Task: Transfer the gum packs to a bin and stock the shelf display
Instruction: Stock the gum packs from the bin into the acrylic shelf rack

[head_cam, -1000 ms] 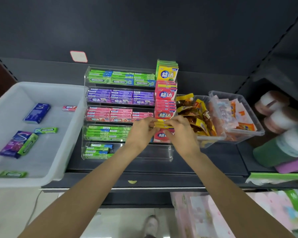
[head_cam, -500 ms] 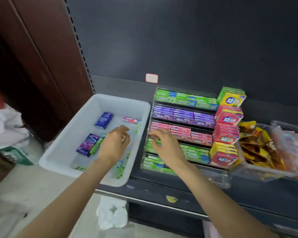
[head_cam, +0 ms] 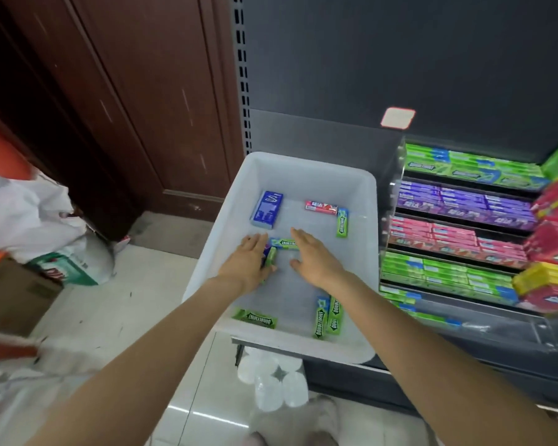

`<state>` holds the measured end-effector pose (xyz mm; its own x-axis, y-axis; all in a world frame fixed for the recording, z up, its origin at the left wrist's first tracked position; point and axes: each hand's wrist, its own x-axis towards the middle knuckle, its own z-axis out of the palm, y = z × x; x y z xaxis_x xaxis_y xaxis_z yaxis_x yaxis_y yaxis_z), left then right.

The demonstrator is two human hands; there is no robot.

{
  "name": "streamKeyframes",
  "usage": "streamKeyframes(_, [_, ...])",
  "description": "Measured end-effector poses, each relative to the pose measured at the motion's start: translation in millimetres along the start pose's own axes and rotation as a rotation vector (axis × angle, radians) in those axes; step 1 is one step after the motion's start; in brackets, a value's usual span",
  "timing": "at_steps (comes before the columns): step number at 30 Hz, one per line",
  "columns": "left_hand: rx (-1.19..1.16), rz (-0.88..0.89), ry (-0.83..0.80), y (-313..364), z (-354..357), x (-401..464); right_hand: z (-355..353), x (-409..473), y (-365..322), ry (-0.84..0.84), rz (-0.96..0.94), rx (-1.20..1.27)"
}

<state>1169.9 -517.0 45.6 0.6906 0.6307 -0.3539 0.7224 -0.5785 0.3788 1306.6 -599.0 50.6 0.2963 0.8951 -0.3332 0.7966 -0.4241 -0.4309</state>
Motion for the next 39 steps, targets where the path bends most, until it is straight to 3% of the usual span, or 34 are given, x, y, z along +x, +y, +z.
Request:
streamKeyframes(4, [0.126,0.036,-0.033,-3.3,6.1,13.2,8.2,17.2,2.3,-0.008,0.040,-0.056])
streamKeyframes(12, [0.201,0.082,-0.053,-4.3,0.1,32.7,10.0,25.2,3.7,0.181,0.175,-0.211])
streamKeyframes(23, [0.085,0.140,0.102,2.6,-2.8,29.6,-38.5,-5.1,-5.5,0.455,0.300,0.446])
streamKeyframes(28, [-0.008,0.141,0.147,1.5,-1.8,28.8,-41.4,-22.7,-2.7,0.504,0.288,0.555])
streamKeyframes(39, [0.106,0.084,0.231,8.7,3.7,33.0,-41.4,-48.0,-3.4,0.529,0.244,0.609])
